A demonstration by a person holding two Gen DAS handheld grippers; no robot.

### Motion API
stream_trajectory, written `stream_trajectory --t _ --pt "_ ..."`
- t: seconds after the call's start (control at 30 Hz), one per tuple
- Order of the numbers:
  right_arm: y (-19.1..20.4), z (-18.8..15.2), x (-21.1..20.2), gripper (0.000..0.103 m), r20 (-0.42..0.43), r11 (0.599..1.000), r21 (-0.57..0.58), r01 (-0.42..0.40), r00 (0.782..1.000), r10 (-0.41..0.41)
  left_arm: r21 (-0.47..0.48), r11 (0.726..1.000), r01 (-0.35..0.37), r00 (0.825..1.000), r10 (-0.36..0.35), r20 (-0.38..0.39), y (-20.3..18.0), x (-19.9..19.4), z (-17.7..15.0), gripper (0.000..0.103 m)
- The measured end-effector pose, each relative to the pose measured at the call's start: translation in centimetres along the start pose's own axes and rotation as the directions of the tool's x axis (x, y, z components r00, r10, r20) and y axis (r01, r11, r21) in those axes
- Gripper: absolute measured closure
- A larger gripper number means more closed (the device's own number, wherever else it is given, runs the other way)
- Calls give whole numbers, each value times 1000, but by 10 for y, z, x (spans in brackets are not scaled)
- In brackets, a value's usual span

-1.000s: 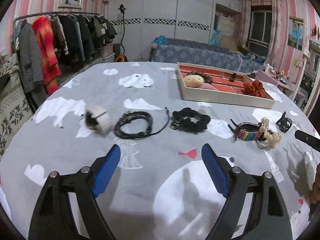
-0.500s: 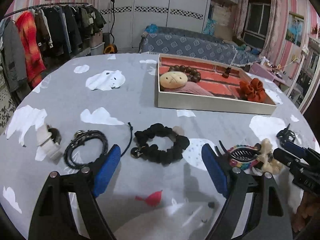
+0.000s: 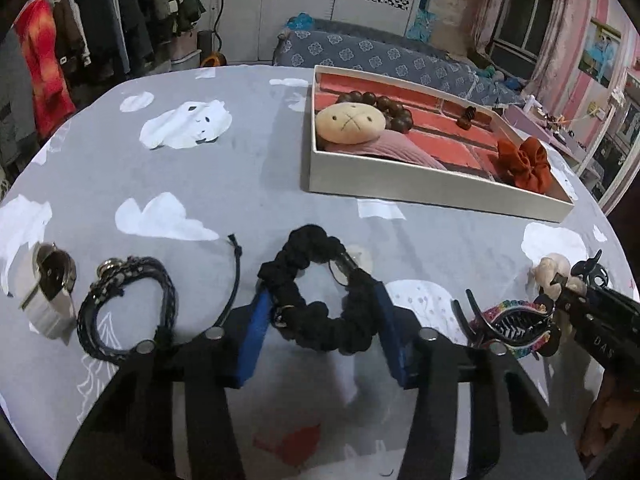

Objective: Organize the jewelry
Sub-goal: 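Grasp the black scrunchie with the left tool while the right tool grasps the cream scrunchie, then carry the black scrunchie into the tray with the left tool while the right tool carries the cream scrunchie there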

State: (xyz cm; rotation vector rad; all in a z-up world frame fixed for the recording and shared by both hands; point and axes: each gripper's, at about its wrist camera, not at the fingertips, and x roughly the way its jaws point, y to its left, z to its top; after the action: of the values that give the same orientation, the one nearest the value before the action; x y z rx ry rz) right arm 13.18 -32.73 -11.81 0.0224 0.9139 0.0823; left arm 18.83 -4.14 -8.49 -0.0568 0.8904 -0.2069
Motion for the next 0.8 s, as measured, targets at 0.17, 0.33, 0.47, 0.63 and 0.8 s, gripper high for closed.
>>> stream_trajectory --t 0.17,0.33,0.47,0.63,0.8 --pt "1 1 2 83 6 1000 -12 -2 1000 2 -19 999 30 1000 -30 8 4 -1 -1 83" --pt "-3 -1 -4 84 17 999 4 -41 999 41 -4 999 32 999 -32 27 0 -11 -1 84" --pt "-2 -1 -21 84 46 999 3 -49 998 49 7 999 52 996 -52 75 -4 -32 2 84" --pt "-10 18 -57 84 144 998 5 -63 988 61 76 996 56 986 -67 150 -18 -62 28 84" --pt "-20 63 -108 84 292 999 0 -38 956 36 145 989 41 950 -84 301 -33 -115 75 84"
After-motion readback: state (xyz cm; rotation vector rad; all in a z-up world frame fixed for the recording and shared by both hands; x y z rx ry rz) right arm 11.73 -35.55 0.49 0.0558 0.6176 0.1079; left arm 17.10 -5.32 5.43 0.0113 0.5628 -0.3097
